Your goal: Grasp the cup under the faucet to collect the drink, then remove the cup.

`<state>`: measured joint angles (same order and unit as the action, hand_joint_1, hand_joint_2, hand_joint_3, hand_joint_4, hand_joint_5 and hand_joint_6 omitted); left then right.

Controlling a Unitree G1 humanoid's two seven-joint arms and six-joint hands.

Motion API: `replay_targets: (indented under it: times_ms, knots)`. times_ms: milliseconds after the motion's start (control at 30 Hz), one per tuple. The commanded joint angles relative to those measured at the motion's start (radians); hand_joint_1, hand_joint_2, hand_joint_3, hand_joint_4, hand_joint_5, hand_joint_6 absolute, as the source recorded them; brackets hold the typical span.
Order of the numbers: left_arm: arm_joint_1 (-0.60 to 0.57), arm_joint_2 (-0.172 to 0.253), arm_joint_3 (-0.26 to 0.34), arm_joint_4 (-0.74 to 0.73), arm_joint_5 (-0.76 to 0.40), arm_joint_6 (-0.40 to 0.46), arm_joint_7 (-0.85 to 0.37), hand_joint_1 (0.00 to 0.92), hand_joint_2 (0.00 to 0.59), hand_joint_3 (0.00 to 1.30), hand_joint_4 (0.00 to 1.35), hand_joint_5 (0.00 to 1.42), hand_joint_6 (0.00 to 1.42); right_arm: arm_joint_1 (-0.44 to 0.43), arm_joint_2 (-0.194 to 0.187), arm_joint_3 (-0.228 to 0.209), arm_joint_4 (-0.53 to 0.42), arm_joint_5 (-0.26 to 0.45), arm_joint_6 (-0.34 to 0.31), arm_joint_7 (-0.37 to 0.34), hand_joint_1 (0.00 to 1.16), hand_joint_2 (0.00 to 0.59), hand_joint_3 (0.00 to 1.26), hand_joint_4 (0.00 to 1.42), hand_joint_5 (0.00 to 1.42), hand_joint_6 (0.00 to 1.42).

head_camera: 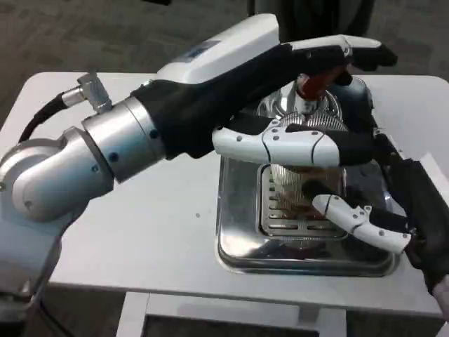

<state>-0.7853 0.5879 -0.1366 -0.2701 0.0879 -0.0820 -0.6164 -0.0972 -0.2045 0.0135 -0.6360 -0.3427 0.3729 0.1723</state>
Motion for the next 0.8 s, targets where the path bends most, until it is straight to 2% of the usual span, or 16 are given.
replay_targets:
  times_ms: [33, 200, 800]
  knots:
    - [0.044, 0.037, -0.028, -0.002, 0.001, 0.013, -0.075, 0.137, 0.141, 0.2, 0.19, 0.27, 0.21, -0.018, 0.011, 0.017, 0.017, 0.013, -0.009, -0.011, 0.65, 0.239, 0.0, 0.02, 0.06, 0.14]
    - [0.045, 0.04, -0.026, 0.002, -0.009, 0.009, -0.081, 0.17, 0.149, 0.2, 0.18, 0.25, 0.21, -0.033, 0.014, 0.029, 0.037, 0.014, -0.008, -0.018, 0.64, 0.236, 0.0, 0.01, 0.06, 0.14]
    - [0.039, 0.062, -0.027, 0.027, -0.023, -0.011, -0.082, 0.149, 0.137, 0.2, 0.17, 0.25, 0.21, -0.074, 0.027, 0.063, 0.077, 0.01, -0.006, -0.046, 0.7, 0.24, 0.0, 0.01, 0.06, 0.14]
